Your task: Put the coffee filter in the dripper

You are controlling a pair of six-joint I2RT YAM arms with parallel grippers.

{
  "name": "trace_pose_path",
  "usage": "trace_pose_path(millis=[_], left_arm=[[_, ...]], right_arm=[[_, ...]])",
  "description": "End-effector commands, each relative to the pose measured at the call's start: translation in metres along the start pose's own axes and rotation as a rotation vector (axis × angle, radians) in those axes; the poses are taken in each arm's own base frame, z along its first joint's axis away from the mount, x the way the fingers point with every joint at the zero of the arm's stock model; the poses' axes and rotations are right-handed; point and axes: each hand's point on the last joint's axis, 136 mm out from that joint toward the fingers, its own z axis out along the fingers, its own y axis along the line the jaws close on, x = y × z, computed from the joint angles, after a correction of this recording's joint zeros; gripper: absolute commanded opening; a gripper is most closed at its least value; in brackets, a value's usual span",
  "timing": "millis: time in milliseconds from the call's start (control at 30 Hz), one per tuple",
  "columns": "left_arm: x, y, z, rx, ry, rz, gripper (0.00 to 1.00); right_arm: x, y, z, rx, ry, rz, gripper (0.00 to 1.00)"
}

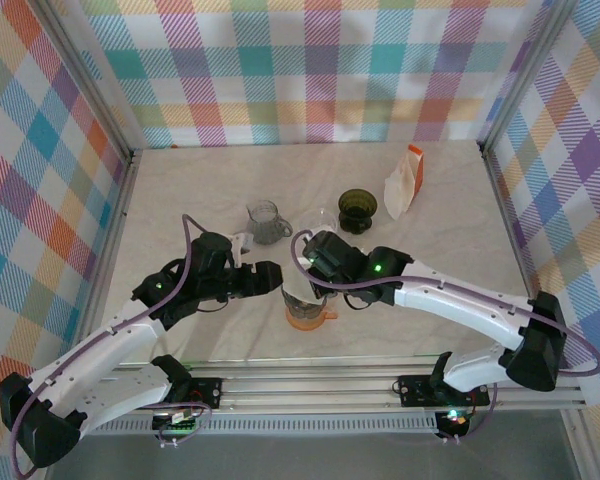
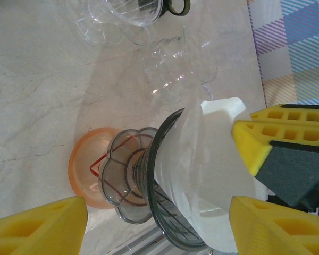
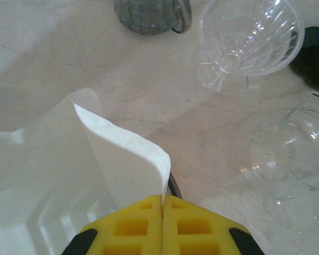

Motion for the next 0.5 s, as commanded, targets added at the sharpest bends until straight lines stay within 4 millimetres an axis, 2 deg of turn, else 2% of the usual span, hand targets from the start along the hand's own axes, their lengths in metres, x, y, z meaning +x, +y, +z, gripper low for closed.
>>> trace_pose_path(millis=[0,233,467], left_arm=[[-0.005,-0.007,0.003,0.019,-0.019,0.001,0.68],[0.001,-0.004,0.017,0.014,0.018,0.004,0.61],[0.009,0.004,0.026,-0.021,0.044,0.011,0.47]], right_arm=[[-0.004,-0.006,-0.001,0.071,-0.009,-0.02,0.01],[-0.001,-0.001,0.005,0.091,0.003,-0.042,0.02],[-0.001,0.001,0.005,0.096,0.004,-0.039,0.04]])
